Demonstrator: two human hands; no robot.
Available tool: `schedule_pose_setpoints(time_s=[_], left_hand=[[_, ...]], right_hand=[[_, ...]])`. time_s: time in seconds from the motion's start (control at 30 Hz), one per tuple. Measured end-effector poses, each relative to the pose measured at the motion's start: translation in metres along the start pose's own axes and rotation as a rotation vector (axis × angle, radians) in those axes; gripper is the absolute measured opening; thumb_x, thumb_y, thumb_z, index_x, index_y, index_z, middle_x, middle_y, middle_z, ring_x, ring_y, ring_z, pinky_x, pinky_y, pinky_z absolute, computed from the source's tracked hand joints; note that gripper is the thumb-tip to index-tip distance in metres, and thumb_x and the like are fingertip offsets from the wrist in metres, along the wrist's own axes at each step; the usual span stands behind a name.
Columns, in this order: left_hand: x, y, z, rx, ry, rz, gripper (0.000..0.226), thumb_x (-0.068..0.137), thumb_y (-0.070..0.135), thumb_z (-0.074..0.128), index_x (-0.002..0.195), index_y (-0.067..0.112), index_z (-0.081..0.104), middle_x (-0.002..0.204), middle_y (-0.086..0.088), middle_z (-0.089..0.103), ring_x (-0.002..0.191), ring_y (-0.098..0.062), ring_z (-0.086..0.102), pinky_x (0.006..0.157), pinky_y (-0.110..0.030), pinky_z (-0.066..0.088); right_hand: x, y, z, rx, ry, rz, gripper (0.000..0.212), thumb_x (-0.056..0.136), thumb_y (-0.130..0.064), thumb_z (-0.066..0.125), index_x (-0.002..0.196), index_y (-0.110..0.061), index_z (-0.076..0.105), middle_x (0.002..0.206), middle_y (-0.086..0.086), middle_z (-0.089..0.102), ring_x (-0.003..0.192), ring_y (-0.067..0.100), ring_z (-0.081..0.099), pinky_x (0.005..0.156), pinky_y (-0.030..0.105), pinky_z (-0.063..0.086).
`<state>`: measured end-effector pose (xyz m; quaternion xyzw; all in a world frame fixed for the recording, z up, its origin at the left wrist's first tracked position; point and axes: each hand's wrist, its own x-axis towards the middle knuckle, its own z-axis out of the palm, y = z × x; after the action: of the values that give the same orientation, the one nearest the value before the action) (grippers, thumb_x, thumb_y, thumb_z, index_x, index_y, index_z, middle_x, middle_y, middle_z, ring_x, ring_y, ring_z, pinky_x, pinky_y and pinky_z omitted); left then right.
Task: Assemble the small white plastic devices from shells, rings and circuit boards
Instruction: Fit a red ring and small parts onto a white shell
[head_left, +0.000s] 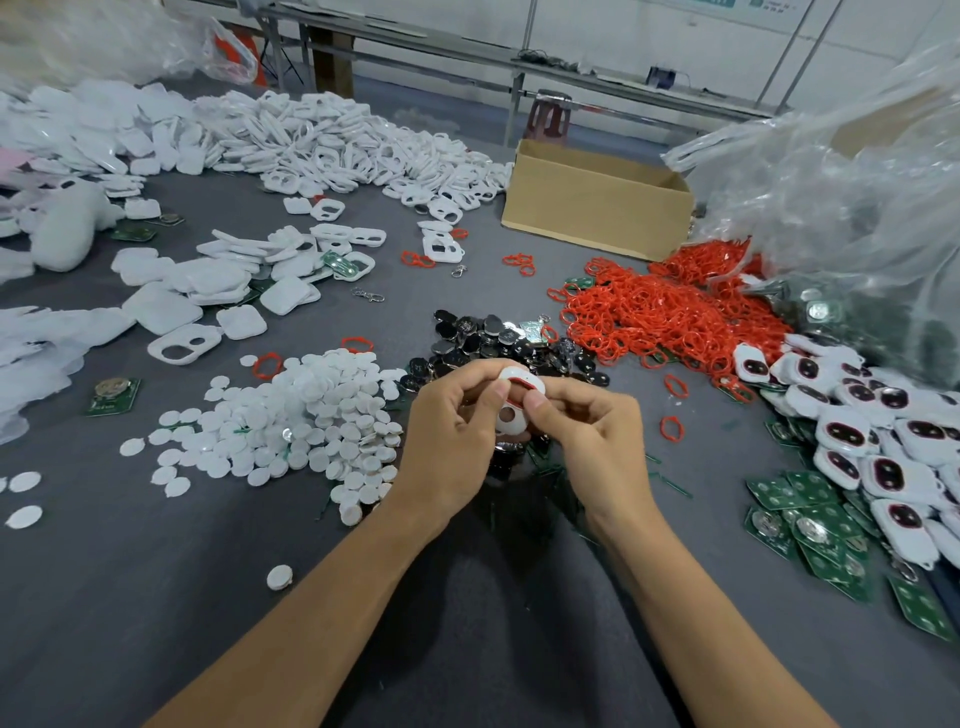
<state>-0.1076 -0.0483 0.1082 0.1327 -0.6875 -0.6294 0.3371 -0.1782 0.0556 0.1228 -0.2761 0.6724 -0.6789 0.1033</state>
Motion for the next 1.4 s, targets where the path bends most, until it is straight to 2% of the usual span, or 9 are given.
schedule_pose_setpoints(time_s=[0.13,0.3,0.53,0.63,0.77,1.0,1.17,1.3,1.4], left_hand=[[0.0,-0.002,0.0,0.077,0.026,0.037,0.022,0.096,0.01,0.056,0.101,0.025,0.071,0.091,0.009,0.073,0.084,-0.006,0.068,0.076,-0.024,0.055],[0.0,0.002,0.0,-0.025,-0.014,-0.043,0.018,0.096,0.012,0.059,0.1,0.023,0.073,0.089,0.003,0.074,0.083,-0.011,0.068,0.08,-0.038,0.059],[-0.002,0.003,0.004,-0.018,0.094,0.02,0.011,0.093,0.017,0.064,0.102,0.017,0.071,0.089,0.004,0.075,0.081,-0.007,0.071,0.071,-0.025,0.058],[-0.001,0.003,0.002,-0.186,0.091,-0.137,0.014,0.093,0.02,0.064,0.105,0.018,0.07,0.094,0.002,0.076,0.089,-0.012,0.072,0.069,-0.028,0.06],[-0.002,0.005,0.003,-0.28,-0.09,-0.232,0.014,0.093,0.022,0.063,0.104,0.02,0.072,0.087,0.0,0.075,0.087,-0.012,0.07,0.077,-0.033,0.06],[0.007,0.005,-0.003,-0.314,0.07,-0.339,0.018,0.099,0.014,0.054,0.095,0.014,0.072,0.089,-0.009,0.075,0.076,-0.026,0.073,0.071,-0.034,0.062],[0.008,-0.001,-0.005,-0.269,0.107,-0.345,0.014,0.097,0.012,0.058,0.095,0.009,0.071,0.086,-0.006,0.076,0.089,-0.029,0.072,0.063,-0.032,0.06],[0.008,-0.003,-0.005,-0.229,0.146,-0.358,0.013,0.095,0.008,0.059,0.088,0.012,0.069,0.076,0.0,0.074,0.079,-0.02,0.072,0.062,-0.034,0.061],[0.008,-0.002,-0.005,-0.213,0.127,-0.358,0.017,0.093,0.004,0.06,0.086,0.017,0.069,0.079,-0.002,0.075,0.076,-0.016,0.07,0.068,-0.034,0.062]], right_hand=[[-0.003,0.0,0.004,-0.186,0.084,-0.086,0.017,0.085,-0.002,0.065,0.09,-0.015,0.077,0.071,0.003,0.073,0.063,0.013,0.064,0.063,0.033,0.054],[-0.006,-0.005,0.006,-0.258,0.126,-0.127,0.018,0.086,-0.006,0.065,0.086,-0.02,0.076,0.065,-0.001,0.071,0.055,0.006,0.055,0.052,0.019,0.044],[-0.005,-0.002,0.006,-0.332,0.175,-0.233,0.01,0.085,-0.009,0.069,0.091,-0.014,0.076,0.069,-0.003,0.071,0.062,0.016,0.063,0.059,0.025,0.051],[-0.004,-0.001,0.004,-0.468,0.255,-0.349,0.007,0.08,-0.009,0.074,0.085,-0.014,0.075,0.071,-0.004,0.069,0.063,0.008,0.059,0.063,0.018,0.046],[-0.002,0.001,0.001,-0.616,0.045,-0.476,0.015,0.082,0.003,0.065,0.087,-0.008,0.074,0.081,0.0,0.068,0.075,0.012,0.059,0.071,0.018,0.045],[0.003,-0.004,-0.009,-0.337,0.175,-0.271,0.039,0.082,0.015,0.051,0.088,-0.017,0.073,0.084,-0.005,0.072,0.08,0.001,0.066,0.076,0.016,0.05],[0.01,-0.005,-0.027,-0.686,0.014,-0.12,0.032,0.069,0.003,0.062,0.079,-0.026,0.073,0.073,-0.014,0.067,0.066,0.001,0.055,0.061,0.008,0.038],[0.012,0.0,-0.034,-0.915,-0.204,-0.107,0.029,0.07,-0.011,0.07,0.096,-0.025,0.069,0.085,-0.011,0.063,0.085,0.012,0.052,0.073,0.022,0.039],[0.013,0.004,-0.034,-0.962,-0.206,-0.171,0.024,0.076,-0.014,0.072,0.098,-0.024,0.07,0.084,-0.011,0.064,0.085,0.012,0.053,0.077,0.027,0.043]])
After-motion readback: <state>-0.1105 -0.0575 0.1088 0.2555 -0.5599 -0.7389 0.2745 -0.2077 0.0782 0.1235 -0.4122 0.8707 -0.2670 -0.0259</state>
